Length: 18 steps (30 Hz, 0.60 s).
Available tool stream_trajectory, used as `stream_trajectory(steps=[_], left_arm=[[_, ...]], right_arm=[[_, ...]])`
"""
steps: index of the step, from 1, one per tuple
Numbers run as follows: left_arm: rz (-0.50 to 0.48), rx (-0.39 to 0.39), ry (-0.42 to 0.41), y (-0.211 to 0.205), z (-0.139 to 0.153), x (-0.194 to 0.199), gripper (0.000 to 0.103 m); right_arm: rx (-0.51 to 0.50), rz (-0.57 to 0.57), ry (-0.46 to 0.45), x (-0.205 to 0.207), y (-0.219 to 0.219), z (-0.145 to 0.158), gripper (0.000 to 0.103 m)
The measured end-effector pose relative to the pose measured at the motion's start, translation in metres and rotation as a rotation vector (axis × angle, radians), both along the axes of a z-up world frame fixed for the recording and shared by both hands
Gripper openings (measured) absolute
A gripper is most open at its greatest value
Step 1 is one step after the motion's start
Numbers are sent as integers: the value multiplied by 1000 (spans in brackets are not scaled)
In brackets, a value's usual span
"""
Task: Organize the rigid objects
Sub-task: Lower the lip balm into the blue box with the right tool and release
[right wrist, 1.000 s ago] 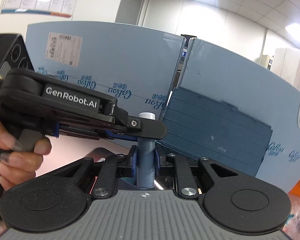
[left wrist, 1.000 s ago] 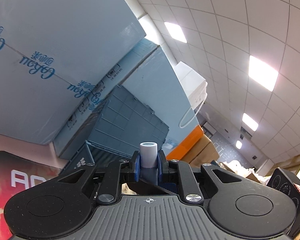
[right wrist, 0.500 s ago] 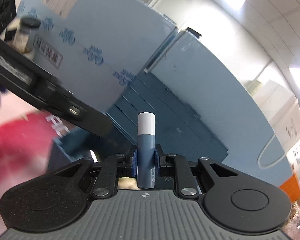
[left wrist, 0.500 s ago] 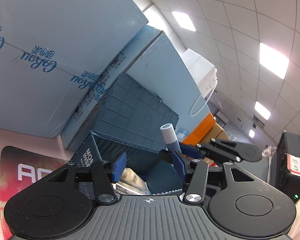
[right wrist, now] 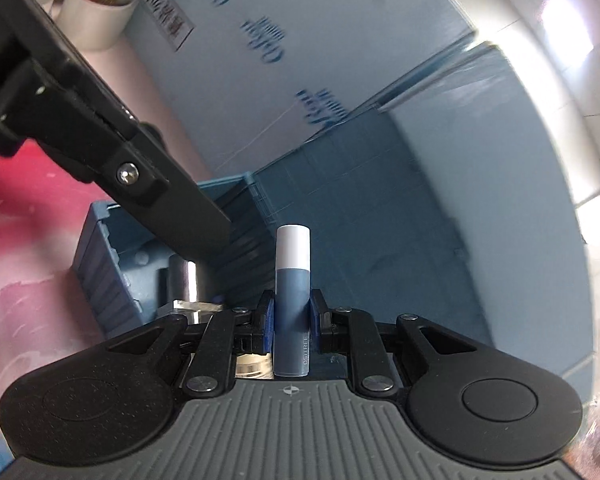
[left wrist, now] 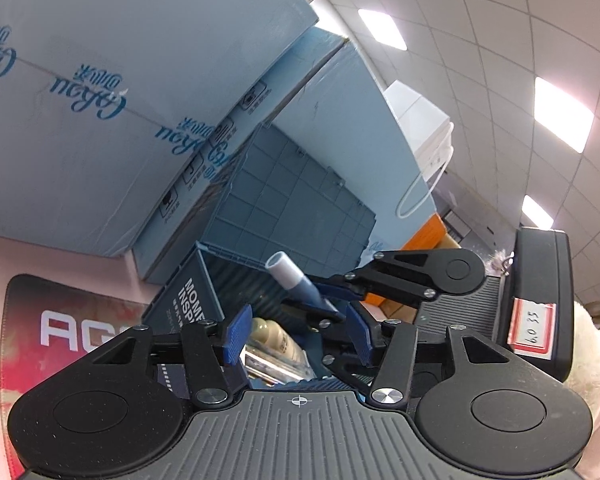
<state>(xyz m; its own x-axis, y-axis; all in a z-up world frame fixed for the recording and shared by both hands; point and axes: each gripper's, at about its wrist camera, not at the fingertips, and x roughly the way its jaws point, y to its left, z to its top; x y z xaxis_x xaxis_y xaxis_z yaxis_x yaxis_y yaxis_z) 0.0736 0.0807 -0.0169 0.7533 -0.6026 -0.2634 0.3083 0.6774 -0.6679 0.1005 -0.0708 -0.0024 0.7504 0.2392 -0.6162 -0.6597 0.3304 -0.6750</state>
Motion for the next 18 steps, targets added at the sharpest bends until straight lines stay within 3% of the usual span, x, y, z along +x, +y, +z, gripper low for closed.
stream_trajectory(steps=[13,18], left_arm=[[-8,2,4,-4,-1,0,58],[-7,-1,5,-3,0,0,59]], right_arm=[[16,-43,66,20,5,0,17],[38,-47,52,17,0,6,26]])
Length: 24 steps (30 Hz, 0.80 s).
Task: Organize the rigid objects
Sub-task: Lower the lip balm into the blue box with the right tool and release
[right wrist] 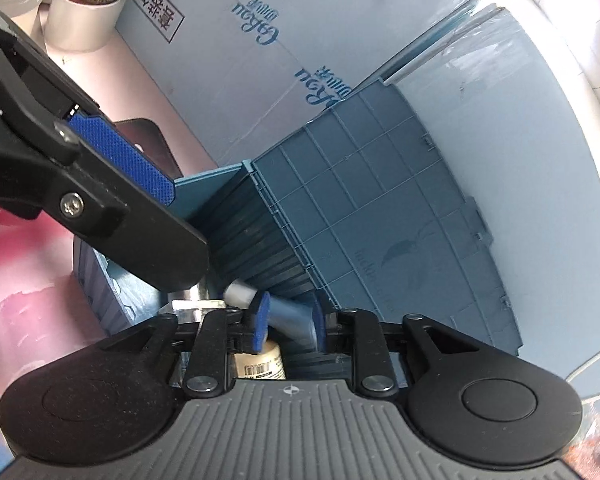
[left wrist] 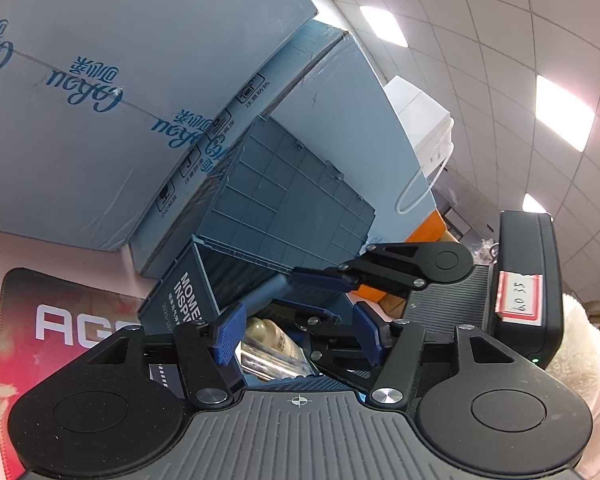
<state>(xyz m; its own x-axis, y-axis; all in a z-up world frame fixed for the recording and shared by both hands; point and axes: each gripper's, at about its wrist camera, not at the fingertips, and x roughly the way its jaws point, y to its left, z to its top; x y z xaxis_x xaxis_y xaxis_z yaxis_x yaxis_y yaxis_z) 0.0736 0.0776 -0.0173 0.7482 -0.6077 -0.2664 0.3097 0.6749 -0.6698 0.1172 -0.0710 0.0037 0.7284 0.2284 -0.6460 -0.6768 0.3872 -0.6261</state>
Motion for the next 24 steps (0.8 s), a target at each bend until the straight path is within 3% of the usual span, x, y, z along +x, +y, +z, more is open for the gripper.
stream_trajectory(steps=[15,24], left_arm=[[-10,9,-11,-5,2,-1,61],[-23,12,-41,-10,10,-7,66]], right_arm=[[106,19,-118,-40,-16,13,62],[241,-4,-231,-73,-42,26,75]])
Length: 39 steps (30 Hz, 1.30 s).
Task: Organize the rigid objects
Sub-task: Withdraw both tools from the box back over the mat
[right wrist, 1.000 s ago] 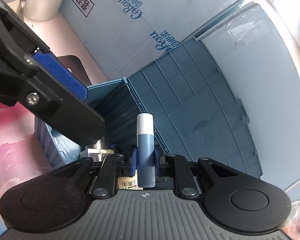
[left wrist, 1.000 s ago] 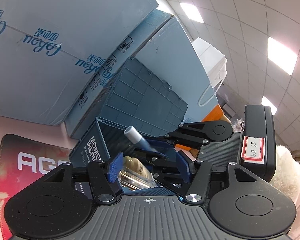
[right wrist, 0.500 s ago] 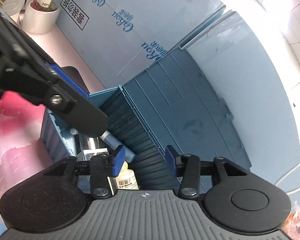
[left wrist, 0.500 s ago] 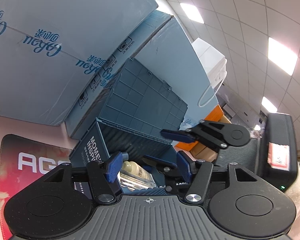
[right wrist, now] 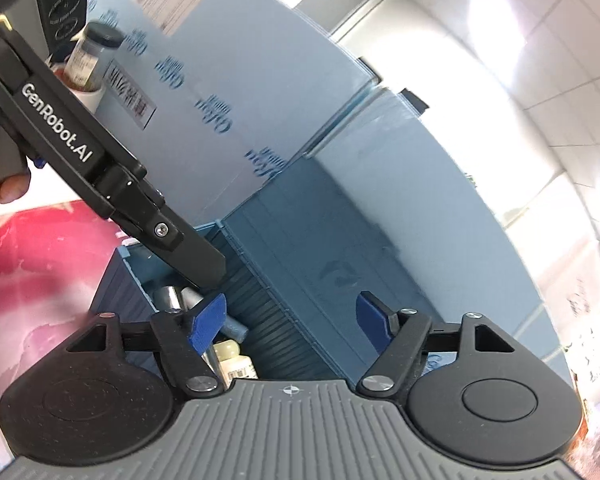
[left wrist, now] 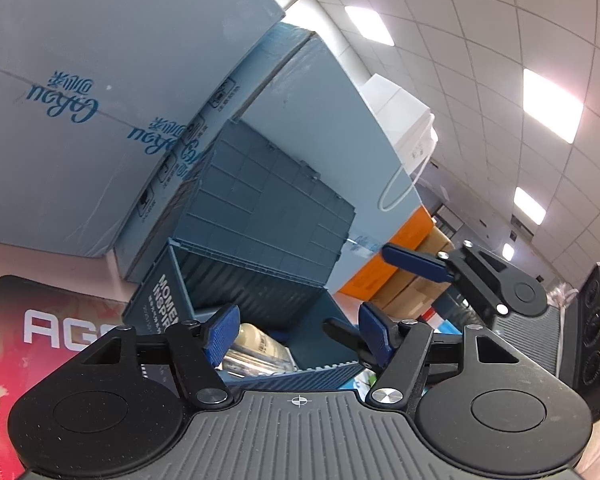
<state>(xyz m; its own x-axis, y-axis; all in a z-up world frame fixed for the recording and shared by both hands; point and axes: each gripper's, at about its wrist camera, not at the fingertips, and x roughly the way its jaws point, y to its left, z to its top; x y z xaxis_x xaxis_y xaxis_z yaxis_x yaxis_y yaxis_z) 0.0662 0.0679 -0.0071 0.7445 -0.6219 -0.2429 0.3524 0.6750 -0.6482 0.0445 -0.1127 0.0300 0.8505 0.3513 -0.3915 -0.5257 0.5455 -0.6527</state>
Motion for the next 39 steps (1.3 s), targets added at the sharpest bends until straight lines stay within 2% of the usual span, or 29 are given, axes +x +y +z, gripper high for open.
stream_trajectory(steps=[4,6,8,9,13,17,22,25,36,39], left_arm=[[-7,9,-20,-4,6,-4,67],[-5,11,-36,-6,8,-7,74],[4,21,-52,-8,11,-10,86],[7,29,-60,-9,12,-12,87],[4,46,-75,-15,14,-15,91],[1,72,-103,-23,17,-20,97],[-9,92,-125,-30,18,-22,99],[2,120,-140,-34,21,-27,100],[13,238,-215,-84,28,-47,101],[59,249,-236,-97,26,-52,101]], right_arm=[[79,-11,-67,-21,-15,5,81],[118,-34,-122,-31,-21,5,93],[165,-72,-205,-40,-27,3,98],[194,-84,-227,-44,-31,3,101],[321,-152,-265,-56,-46,3,103],[401,-234,-303,-68,-54,-2,103],[573,-367,-250,-73,-63,-10,103],[666,-427,-255,-84,-73,-17,103],[835,-545,-262,-113,-126,-34,103],[876,-582,-232,-117,-144,-39,103]])
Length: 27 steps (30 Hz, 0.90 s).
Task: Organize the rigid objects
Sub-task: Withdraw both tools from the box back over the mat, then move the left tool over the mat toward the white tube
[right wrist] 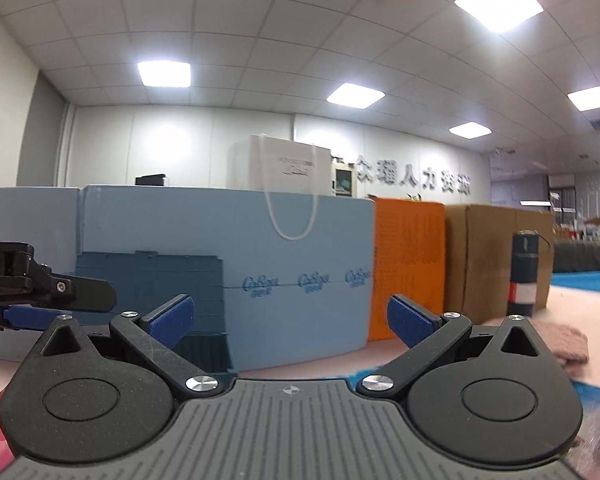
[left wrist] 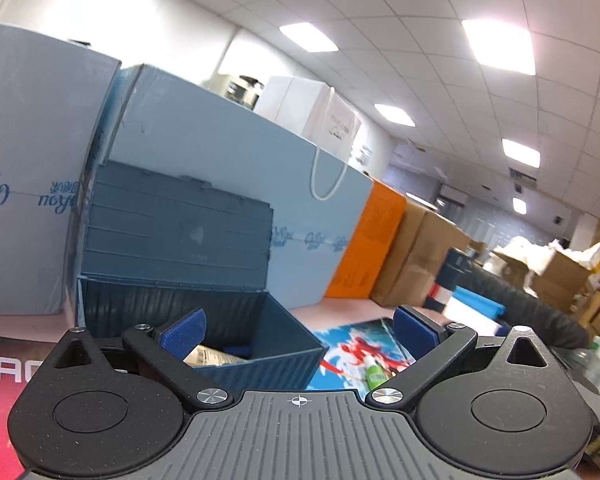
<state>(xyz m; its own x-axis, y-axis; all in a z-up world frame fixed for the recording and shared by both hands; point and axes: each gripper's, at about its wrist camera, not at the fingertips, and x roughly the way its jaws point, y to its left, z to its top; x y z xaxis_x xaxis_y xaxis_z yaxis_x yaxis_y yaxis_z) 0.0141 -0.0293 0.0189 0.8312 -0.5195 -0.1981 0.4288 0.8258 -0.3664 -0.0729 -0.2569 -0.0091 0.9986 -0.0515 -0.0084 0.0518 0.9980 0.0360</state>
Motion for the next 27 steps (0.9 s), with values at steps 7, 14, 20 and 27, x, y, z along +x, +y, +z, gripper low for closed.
stream_trajectory(steps=[7,14,20,27], left_arm=[[-6,68,-2,-33,-3,-3,101],[-59,123,48,-68,-14,5,103],[-133,190,84,-102,-24,12,103],[-107,286,95,-126,-32,25,103]], right_arm=[[97,-26,80,-1,-40,-13,103],[157,-39,83,-3,-68,-23,103],[225,-65,77,-1,-90,-34,103],[396,-134,54,5,-109,-47,103]])
